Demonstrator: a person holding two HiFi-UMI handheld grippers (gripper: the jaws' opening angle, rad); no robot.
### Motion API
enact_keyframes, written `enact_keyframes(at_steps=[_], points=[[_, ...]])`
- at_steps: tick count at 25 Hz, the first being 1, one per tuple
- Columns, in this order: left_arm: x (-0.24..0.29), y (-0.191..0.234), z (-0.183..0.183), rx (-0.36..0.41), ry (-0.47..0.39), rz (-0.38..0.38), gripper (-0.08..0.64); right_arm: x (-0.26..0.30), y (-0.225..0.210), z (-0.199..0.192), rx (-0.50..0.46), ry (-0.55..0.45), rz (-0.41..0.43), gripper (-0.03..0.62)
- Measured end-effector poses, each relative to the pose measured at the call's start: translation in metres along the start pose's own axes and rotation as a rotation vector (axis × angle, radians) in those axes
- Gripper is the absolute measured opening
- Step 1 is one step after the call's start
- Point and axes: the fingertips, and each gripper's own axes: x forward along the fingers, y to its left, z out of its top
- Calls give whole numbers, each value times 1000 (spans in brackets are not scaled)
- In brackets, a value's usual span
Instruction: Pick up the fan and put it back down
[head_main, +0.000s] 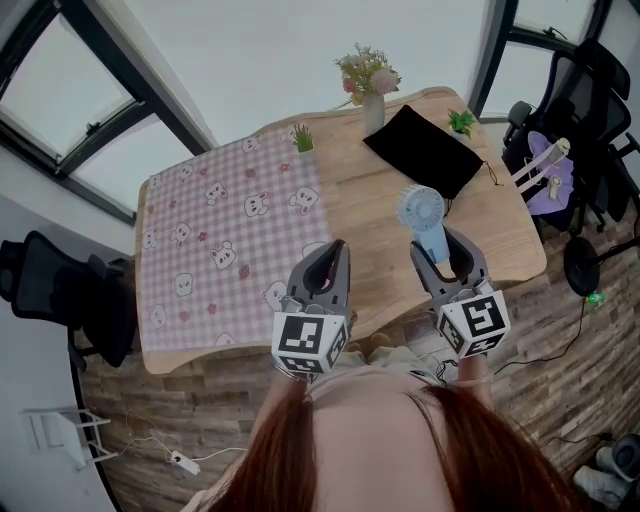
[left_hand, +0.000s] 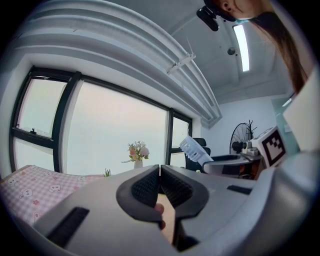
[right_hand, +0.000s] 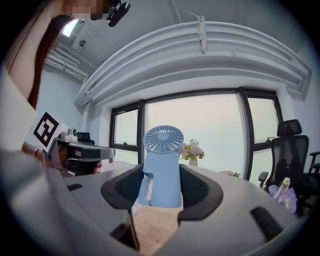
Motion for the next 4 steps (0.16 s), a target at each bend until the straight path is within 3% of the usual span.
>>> enact_keyframes(at_steps=[4], points=[[-2, 2, -1, -7, 5, 4, 12, 0, -1, 2, 5, -2, -7, 213]])
